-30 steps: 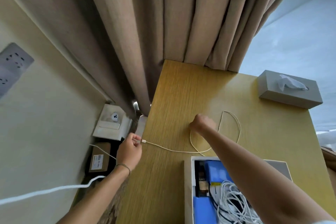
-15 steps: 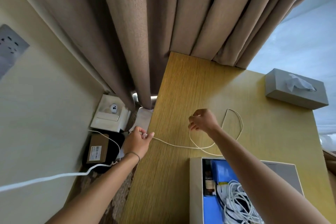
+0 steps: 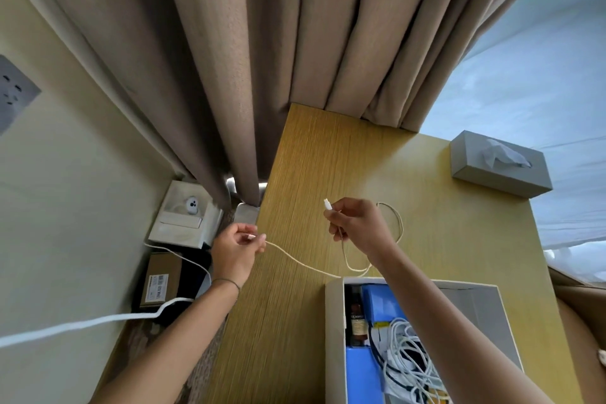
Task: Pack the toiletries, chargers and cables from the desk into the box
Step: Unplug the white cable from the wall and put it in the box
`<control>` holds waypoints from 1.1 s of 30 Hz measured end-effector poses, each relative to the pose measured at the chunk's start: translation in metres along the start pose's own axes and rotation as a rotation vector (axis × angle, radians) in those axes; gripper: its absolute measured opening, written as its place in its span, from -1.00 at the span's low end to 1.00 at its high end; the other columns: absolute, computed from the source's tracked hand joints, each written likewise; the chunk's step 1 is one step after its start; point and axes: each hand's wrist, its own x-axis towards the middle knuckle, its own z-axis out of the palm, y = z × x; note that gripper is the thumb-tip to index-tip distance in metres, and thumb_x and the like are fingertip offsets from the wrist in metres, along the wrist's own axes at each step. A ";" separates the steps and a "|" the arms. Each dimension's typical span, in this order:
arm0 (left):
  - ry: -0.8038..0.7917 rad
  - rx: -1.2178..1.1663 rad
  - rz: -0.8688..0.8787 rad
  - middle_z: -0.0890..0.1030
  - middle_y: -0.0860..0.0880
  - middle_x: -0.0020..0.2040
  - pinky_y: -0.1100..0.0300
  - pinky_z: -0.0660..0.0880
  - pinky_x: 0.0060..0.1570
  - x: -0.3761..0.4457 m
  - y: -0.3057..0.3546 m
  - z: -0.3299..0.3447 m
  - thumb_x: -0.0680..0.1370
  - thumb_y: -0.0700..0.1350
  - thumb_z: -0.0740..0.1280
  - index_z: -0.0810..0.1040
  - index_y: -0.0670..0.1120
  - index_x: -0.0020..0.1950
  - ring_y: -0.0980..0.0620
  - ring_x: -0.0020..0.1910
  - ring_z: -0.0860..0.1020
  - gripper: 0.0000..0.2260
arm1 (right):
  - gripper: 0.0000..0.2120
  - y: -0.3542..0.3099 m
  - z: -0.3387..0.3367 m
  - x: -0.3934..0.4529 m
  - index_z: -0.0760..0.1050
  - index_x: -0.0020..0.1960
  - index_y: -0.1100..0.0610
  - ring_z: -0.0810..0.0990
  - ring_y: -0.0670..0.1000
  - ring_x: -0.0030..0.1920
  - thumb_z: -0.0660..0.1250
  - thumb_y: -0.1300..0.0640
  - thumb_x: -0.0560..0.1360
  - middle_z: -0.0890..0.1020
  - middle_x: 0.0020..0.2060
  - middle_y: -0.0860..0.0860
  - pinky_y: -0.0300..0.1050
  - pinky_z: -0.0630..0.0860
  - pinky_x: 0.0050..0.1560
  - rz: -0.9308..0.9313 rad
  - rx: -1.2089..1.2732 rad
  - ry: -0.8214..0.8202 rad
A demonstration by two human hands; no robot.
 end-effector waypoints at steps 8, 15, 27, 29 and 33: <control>-0.274 -0.272 0.113 0.74 -0.14 -0.10 0.19 0.65 -0.13 -0.075 0.085 0.012 0.60 -0.34 0.31 0.65 -0.21 0.08 -0.10 -0.12 0.72 -0.85 | -0.86 -0.025 0.007 -0.047 0.72 0.02 0.08 0.55 -0.26 -0.30 0.38 0.13 0.59 0.64 -0.22 -0.22 -0.39 0.42 -0.24 -0.331 -0.407 -0.002; -0.347 -0.173 0.178 0.76 0.00 -0.10 0.34 0.54 -0.24 -0.116 0.125 0.025 0.53 -0.21 0.44 0.65 -0.02 0.15 0.03 -0.13 0.70 -0.78 | -0.92 -0.043 -0.021 -0.079 0.72 -0.14 -0.01 0.56 -0.15 -0.27 0.48 0.14 0.50 0.61 -0.30 -0.21 -0.39 0.40 -0.25 -0.574 -0.416 0.184; -0.348 -0.304 0.106 0.74 -0.01 0.04 0.13 0.45 0.01 -0.159 0.144 0.073 0.58 -0.09 0.37 0.75 -0.05 0.04 0.10 -0.08 0.53 -0.84 | -0.88 -0.026 -0.048 -0.107 0.62 -0.15 -0.02 0.54 -0.07 -0.23 0.56 0.09 0.44 0.53 -0.17 -0.19 -0.32 0.44 -0.23 -0.621 -0.172 0.341; -0.337 -0.326 0.120 0.73 -0.06 0.01 0.13 0.47 0.02 -0.163 0.150 0.078 0.59 -0.11 0.35 0.75 -0.07 0.01 0.11 -0.12 0.52 -0.83 | -0.86 -0.023 -0.052 -0.108 0.55 -0.03 -0.04 0.59 -0.08 -0.06 0.48 -0.03 0.50 0.57 -0.07 -0.18 -0.23 0.53 -0.07 -0.587 -0.138 0.301; -0.337 -0.487 0.102 0.67 -0.04 -0.21 0.20 0.58 -0.12 -0.157 0.165 0.078 0.56 -0.18 0.35 0.73 -0.17 -0.07 0.11 -0.23 0.58 -0.84 | -0.73 -0.018 -0.064 -0.109 0.53 -0.18 0.03 0.59 -0.09 -0.28 0.26 -0.07 0.64 0.61 -0.34 -0.11 -0.02 0.52 -0.18 -0.449 -0.019 0.000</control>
